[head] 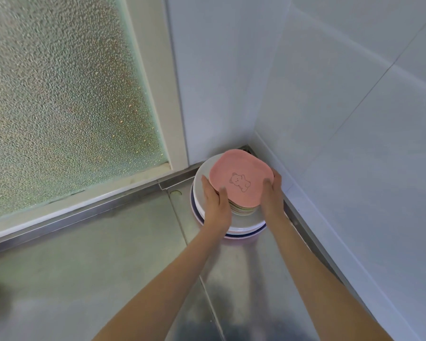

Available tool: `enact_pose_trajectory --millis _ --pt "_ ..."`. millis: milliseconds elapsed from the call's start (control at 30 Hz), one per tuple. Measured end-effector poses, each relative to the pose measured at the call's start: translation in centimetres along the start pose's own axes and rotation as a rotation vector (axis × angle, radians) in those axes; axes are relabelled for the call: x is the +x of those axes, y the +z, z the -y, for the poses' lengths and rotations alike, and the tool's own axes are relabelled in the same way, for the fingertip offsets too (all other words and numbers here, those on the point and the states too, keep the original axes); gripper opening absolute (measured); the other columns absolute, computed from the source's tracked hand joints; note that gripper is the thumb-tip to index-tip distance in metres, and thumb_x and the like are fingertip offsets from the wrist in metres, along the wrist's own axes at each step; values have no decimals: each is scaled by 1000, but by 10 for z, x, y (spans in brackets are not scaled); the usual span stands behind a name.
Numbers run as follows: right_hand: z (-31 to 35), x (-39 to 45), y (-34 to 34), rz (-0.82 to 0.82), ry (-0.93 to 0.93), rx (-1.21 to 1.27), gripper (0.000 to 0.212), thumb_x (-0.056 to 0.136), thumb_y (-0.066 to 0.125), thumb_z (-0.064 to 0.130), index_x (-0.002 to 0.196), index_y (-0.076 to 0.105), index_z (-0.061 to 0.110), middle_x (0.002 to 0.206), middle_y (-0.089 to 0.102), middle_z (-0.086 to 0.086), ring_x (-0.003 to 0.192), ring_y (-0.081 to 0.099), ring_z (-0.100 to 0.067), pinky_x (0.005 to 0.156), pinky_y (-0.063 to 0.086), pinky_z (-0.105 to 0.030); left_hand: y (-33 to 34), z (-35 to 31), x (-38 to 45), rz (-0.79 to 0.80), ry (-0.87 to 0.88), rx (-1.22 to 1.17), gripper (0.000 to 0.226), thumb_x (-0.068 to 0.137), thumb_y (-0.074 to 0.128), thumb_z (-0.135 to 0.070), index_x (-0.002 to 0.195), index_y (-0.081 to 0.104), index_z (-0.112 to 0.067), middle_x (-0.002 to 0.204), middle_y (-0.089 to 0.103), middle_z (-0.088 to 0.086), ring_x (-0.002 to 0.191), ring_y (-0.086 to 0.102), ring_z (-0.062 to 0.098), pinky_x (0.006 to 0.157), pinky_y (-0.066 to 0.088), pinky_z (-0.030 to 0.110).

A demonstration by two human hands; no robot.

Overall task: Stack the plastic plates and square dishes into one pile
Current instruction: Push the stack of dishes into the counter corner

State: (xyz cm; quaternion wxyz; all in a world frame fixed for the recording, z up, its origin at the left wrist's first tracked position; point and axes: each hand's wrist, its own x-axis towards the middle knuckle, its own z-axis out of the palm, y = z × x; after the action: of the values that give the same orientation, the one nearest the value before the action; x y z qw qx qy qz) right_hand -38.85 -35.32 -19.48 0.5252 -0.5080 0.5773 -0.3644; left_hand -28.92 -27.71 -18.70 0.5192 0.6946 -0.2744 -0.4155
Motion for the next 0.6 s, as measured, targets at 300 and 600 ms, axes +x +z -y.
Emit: enact_pose_trajectory --millis 300,600 --pt "-4 -4 -4 -76 -59 53 13 101 34 22 112 37 18 102 49 10 94 48 -15 67 41 -14 -20 -16 26 -6 86 38 55 100 27 -9 150 5 -11 158 14 3 137 20 6 110 15 20" --pt "6 4 -3 10 -82 -3 38 103 26 26 129 53 31 119 55 10 107 50 -8 73 37 -6 -26 -19 38 -25 190 281 44 99 27 -9 142 35 -17 146 42 5 133 39 19 113 29 34"
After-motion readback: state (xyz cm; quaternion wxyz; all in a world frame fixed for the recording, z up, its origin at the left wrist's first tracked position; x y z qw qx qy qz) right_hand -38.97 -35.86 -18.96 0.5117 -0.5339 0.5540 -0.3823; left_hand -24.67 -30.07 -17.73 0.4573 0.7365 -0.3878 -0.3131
